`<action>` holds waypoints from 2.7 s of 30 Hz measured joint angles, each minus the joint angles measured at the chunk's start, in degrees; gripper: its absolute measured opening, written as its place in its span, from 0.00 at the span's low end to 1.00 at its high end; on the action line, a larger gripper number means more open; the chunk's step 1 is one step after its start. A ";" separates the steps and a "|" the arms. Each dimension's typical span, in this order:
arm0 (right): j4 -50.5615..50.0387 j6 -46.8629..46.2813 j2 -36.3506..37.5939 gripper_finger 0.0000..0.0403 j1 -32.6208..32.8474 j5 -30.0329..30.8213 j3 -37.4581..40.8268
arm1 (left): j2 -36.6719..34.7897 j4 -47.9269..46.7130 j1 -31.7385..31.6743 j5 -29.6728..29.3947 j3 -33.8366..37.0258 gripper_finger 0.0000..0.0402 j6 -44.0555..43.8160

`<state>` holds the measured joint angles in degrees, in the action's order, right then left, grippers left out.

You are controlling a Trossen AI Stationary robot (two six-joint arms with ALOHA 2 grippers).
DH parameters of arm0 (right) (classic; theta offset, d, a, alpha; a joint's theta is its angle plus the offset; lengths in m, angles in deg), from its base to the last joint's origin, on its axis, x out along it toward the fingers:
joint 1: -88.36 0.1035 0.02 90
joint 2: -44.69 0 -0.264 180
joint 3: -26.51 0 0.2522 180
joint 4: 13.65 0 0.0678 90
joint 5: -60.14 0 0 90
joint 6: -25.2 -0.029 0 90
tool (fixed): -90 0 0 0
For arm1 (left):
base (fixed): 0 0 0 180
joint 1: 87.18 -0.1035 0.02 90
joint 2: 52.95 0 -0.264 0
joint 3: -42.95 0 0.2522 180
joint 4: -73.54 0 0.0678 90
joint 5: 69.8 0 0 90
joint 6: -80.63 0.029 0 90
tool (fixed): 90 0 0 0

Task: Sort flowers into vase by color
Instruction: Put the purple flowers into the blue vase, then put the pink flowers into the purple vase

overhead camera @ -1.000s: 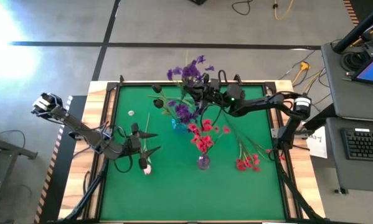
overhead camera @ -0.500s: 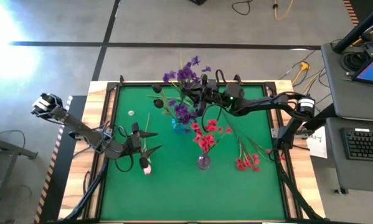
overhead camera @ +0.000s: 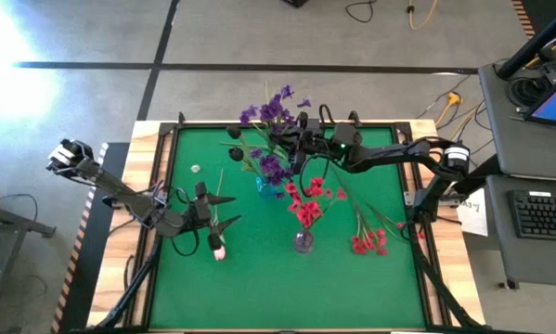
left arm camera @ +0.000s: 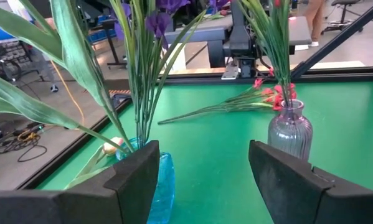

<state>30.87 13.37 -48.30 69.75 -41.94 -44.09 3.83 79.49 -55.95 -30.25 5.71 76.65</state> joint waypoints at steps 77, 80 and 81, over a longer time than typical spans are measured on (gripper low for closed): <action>-85.30 -12.67 29.08 0.63 0.48 15.30 0.06 | 2.19 -6.16 -1.37 -3.40 0.07 0.57 -9.35; -85.53 -12.68 28.74 0.63 0.48 15.82 0.66 | 2.08 -6.76 -2.94 -0.45 -0.17 0.57 -10.21; -85.61 -12.68 28.72 0.63 0.48 16.29 0.94 | 2.05 -7.11 -3.50 0.60 -0.27 0.57 -10.33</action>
<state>-54.74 0.69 -19.58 70.23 -25.65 -43.15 5.88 72.37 -59.45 -29.65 5.43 66.31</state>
